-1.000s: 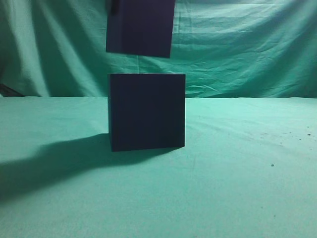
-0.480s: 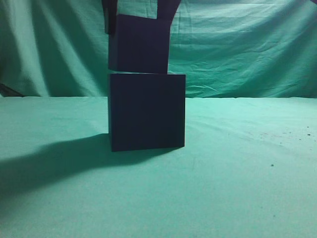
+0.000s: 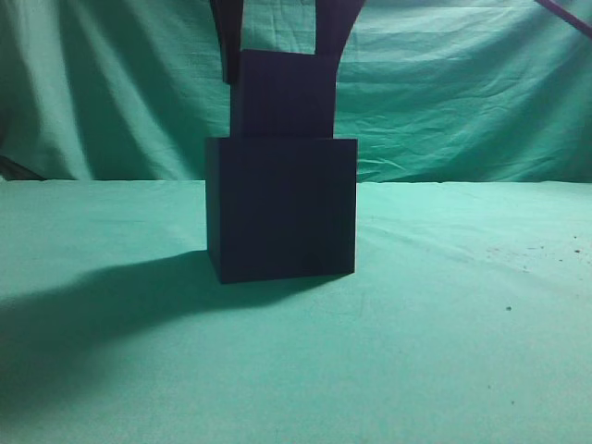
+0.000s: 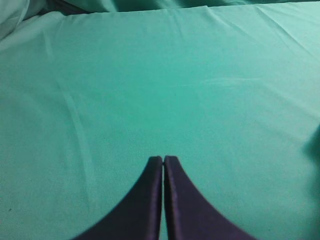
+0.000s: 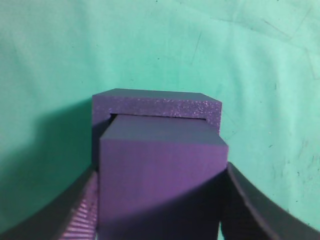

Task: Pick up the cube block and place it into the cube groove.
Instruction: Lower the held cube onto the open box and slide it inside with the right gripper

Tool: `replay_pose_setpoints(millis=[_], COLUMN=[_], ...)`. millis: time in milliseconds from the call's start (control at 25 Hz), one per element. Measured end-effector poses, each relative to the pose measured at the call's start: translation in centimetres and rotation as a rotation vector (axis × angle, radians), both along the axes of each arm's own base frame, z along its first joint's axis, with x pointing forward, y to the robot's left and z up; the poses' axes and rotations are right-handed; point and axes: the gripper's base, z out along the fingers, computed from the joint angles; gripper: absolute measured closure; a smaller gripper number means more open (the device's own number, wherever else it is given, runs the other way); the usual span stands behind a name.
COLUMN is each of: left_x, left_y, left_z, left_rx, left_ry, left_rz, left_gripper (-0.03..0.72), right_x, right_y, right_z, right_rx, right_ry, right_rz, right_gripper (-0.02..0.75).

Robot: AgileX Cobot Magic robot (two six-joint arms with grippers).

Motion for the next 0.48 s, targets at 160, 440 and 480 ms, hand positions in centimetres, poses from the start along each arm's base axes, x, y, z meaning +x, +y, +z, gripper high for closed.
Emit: replay_pose_setpoints(millis=[160, 440, 480], left_x=[0.00, 0.00, 0.00], left_y=[0.00, 0.00, 0.00], left_z=[0.00, 0.00, 0.00], left_rx=[0.000, 0.000, 0.000], left_ry=[0.000, 0.000, 0.000], left_rz=[0.000, 0.000, 0.000], left_gripper=[0.688, 0.688, 0.688], right_x=[0.04, 0.05, 0.05], right_y=[-0.08, -0.07, -0.07], right_z=[-0.01, 0.00, 0.00], right_rx=[-0.002, -0.006, -0.006], right_ry=[0.003, -0.001, -0.001], right_rz=[-0.005, 0.021, 0.024], right_gripper=[0.307, 0.307, 0.307])
